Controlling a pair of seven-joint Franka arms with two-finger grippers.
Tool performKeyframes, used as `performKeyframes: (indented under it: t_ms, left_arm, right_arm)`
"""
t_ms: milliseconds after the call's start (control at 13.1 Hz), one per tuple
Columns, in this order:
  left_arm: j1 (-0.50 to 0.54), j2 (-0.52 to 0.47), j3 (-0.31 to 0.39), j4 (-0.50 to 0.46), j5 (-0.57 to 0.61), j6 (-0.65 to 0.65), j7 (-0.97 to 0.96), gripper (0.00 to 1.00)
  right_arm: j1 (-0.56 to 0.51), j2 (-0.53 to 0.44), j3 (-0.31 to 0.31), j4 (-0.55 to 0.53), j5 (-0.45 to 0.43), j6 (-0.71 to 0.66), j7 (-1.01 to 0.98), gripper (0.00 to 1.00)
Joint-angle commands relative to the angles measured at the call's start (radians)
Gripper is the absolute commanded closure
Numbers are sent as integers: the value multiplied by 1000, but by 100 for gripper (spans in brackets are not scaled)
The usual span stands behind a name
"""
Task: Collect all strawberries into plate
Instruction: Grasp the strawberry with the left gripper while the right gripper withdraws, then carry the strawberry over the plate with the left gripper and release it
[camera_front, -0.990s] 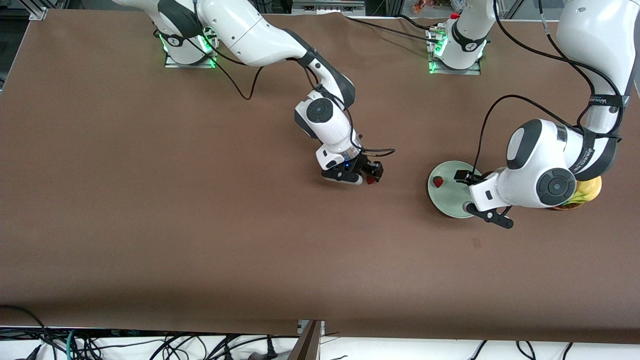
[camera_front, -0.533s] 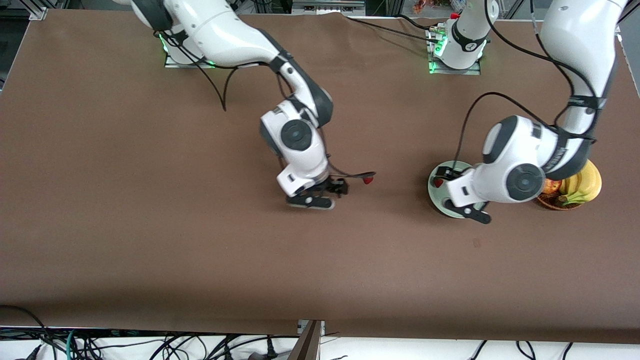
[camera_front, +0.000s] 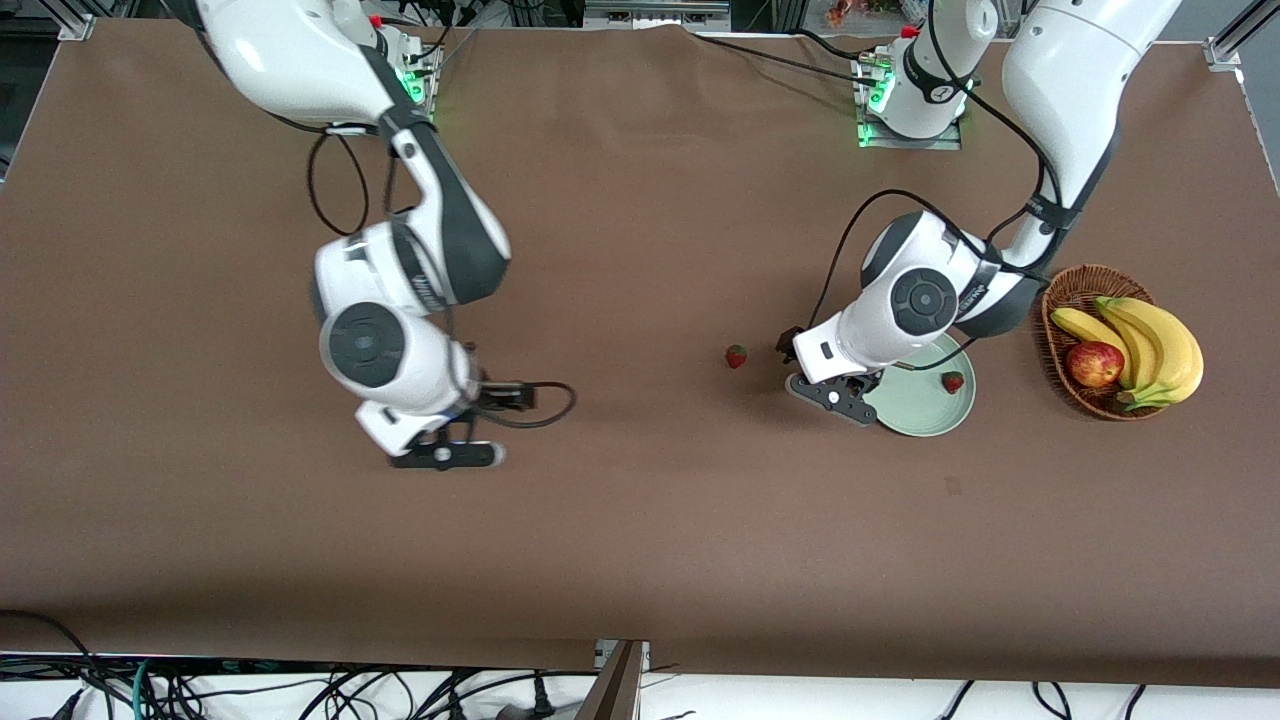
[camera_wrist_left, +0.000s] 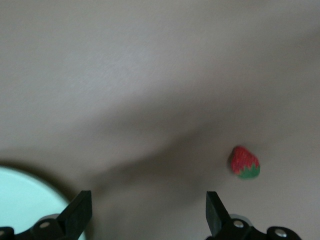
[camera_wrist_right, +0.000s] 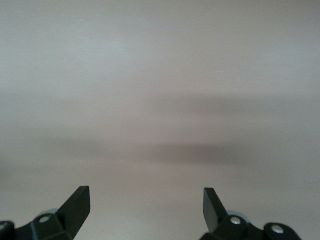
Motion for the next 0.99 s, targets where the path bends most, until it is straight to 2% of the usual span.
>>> performKeyframes:
  t_ms: [0,152,229,381,610,838,914]
  left_arm:
    - [-18,-25,-14,-70,0,110,-82,0]
    - [-98,-11,-10,-60,1,130,-230,0]
    - [-116,18,-7,-48,15,162,-260,0]
    - [-122,49,-6,-46,18,211,-263,0]
    - [-132,90,-7,-47,18,214,-315,0]
    - [-147,92,-4,-47,18,214,-335,0]
    - [-148,95,-3,-47,18,214,-334,10]
  right_arm:
    - [-15,-73,-110,-25,-9,-151,-147,0]
    - [-85,-131,-121,-52,-10,-204,-180,0]
    - [-123,-179,-106,-107,-9,-196,-180,0]
    - [-179,-292,-86,-184,-18,-202,-189,0]
    - [-285,-447,6,-289,-32,-206,-196,0]
    - [-320,-587,17,-452,-40,-187,-196,0]
    - [-325,-630,24,-499,-50,-186,-197,0]
